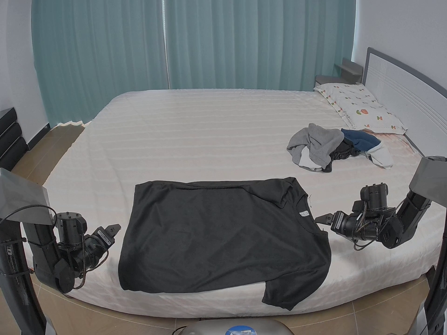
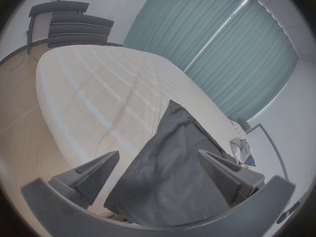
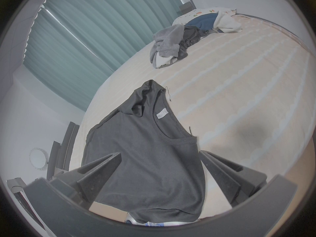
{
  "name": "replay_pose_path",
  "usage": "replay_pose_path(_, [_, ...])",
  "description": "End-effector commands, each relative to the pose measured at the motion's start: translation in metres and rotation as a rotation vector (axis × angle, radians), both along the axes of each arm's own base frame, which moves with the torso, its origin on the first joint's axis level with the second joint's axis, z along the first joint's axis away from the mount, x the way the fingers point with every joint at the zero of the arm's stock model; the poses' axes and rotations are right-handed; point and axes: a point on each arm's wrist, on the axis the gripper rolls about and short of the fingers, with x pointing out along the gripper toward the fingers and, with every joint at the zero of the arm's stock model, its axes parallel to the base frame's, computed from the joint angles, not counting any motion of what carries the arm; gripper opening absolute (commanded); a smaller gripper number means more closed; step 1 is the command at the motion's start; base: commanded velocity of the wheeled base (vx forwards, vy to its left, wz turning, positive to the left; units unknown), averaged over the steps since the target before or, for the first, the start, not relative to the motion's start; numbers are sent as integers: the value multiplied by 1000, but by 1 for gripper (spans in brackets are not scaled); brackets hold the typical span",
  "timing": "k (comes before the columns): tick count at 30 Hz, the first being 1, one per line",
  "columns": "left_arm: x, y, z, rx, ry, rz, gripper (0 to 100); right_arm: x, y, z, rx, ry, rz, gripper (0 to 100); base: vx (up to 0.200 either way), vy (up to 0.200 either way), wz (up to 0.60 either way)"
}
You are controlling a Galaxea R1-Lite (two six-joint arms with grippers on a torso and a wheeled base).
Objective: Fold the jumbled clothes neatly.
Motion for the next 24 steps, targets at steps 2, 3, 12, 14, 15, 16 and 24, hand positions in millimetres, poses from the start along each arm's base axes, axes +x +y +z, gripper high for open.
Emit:
replay_pose_path(2, [1,0,-1,-1,-1,1,100,3,2,2,5,-26,5,100,0,200,0])
replay_pose_path(3, [1,0,-1,-1,1,1,100,3,3,2,5,-29,6,100,0,200,0])
replay_pose_path(12, [2,0,-5,-2,11,0,100,4,3,1,8,-30,7,100,0,44,0])
replay_pose_path(14, [3,0,-4,-13,6,10,100,4,4,0,17,-28,0,100,0,0,0])
replay_pose_path(15, [3,0,-3,-24,3,13,100,4,6,1,22,-29,2,100,0,0,0])
replay_pose_path(16, [4,0,-3,-43,0,16,100,5,10,2,30,-34,5,100,0,0,0])
replay_pose_path(24, [3,-3,-4,-105,6,-9,100,15,34,-7,88,-58,19,100,175,0,0])
